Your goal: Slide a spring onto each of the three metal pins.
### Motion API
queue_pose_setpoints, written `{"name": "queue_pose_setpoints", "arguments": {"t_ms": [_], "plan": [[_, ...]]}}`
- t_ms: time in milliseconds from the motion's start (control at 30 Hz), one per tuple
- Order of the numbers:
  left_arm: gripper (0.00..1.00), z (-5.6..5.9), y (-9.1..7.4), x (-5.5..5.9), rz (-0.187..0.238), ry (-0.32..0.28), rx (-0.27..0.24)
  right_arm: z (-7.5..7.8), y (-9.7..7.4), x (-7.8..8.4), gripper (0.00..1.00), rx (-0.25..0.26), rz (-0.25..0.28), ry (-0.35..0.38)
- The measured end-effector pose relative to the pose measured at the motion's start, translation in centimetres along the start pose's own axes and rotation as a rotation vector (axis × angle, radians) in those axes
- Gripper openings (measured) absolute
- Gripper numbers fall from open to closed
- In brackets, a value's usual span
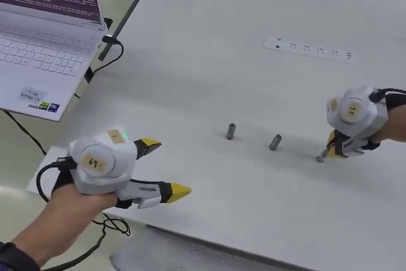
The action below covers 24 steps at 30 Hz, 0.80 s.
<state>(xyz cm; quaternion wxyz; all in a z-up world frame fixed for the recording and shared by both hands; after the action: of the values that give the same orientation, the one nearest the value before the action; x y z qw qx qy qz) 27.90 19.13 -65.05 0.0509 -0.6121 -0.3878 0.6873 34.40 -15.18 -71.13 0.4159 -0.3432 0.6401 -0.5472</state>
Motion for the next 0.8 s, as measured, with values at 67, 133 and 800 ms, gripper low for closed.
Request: {"name": "queue_pose_setpoints", "arguments": {"t_ms": [67,133,800], "plan": [[0.64,-0.1,0.0,0.0,-0.001,0.003,0.000,0.1,0.2,0.0,0.09,0.000,-0.003,-0.001],[0.64,-0.1,-0.1,-0.1,0.000,0.004,-0.002,0.1,0.3,0.0,0.09,-0.003,-0.005,0.001],[0.64,-0.1,-0.2,0.4,-0.014,-0.007,-0.005,0.2,2.1,0.1,0.09,-0.009,-0.027,0.001]]}}
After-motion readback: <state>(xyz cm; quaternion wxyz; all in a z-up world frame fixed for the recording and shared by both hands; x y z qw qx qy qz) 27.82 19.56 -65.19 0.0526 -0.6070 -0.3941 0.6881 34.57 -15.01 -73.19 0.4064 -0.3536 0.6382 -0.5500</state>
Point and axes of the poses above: the centre of the closed fingertips' face, and the gripper's own axes: y roughly forward along the fingers, z roughly to its right, x roughly out of its underside, the point moved 4 cm from there along -y, roughly backward along the fingers, and after that the axes turned 12 degrees about y, right-handed, at the moved point
